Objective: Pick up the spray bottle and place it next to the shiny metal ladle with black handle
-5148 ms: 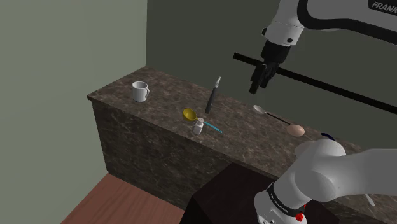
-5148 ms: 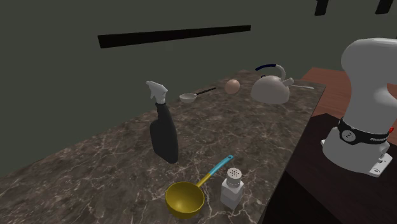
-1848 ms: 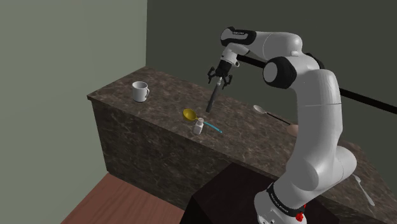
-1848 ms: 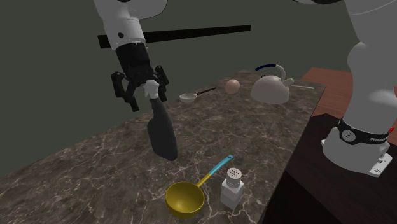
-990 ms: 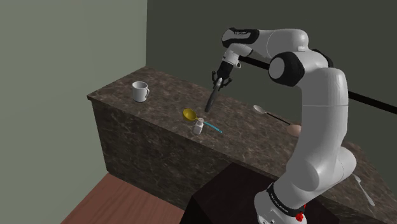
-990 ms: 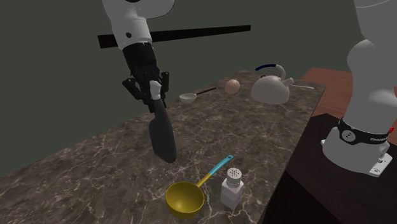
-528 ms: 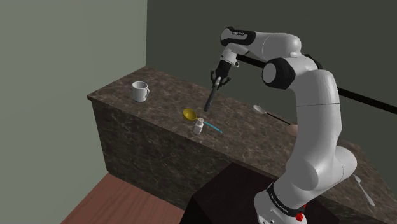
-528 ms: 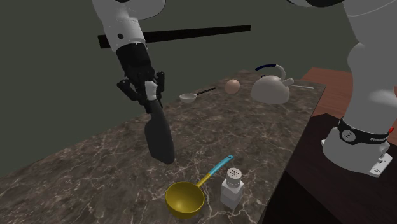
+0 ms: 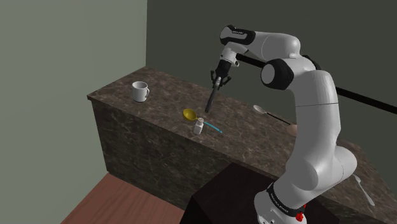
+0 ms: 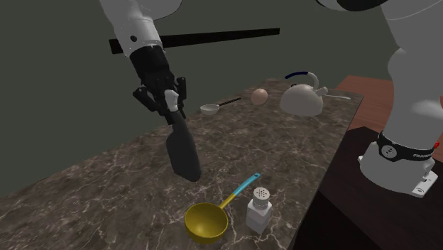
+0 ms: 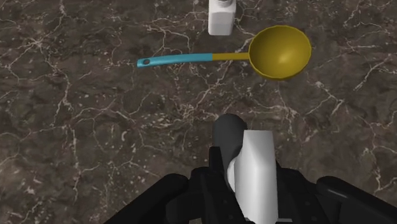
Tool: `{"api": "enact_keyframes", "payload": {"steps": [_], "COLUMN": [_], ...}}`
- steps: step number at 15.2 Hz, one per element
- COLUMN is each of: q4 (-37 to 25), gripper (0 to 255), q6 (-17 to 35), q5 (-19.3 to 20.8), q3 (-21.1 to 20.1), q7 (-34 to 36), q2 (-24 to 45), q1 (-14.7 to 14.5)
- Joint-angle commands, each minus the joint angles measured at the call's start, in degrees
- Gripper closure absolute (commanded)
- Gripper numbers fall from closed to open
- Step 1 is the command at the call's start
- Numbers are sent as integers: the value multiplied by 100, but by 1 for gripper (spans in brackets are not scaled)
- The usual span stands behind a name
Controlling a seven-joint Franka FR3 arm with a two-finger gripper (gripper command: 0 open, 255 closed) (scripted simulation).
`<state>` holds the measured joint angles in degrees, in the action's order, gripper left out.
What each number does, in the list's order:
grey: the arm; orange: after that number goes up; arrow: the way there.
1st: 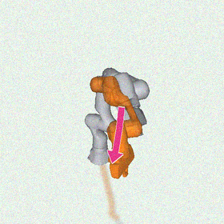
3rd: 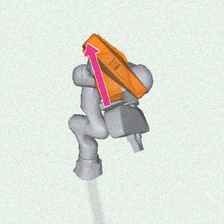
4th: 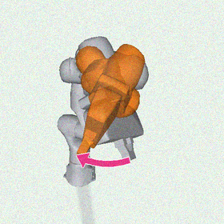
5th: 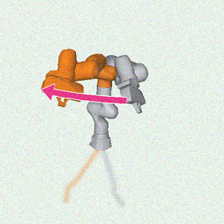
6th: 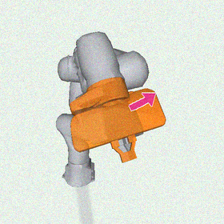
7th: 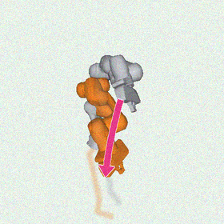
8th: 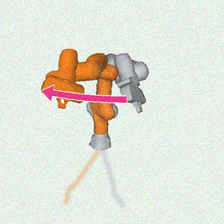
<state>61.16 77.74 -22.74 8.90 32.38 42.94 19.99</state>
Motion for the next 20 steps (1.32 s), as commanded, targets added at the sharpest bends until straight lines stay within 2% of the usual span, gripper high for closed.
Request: {"api": "enact_keyframes", "payload": {"steps": [1, 7, 13, 20], "q4": [-120, -597, 920, 1884], "gripper": [255, 255, 255, 255], "q6": [-150, -580, -412, -545], "q5": [-2, -22, 253, 624], "q3": [-7, -28, 225, 509], "q7": [45, 190, -424, -1057], "q2": [9, 28, -1151, -2101], "q1": [14, 73, 243, 540]}}
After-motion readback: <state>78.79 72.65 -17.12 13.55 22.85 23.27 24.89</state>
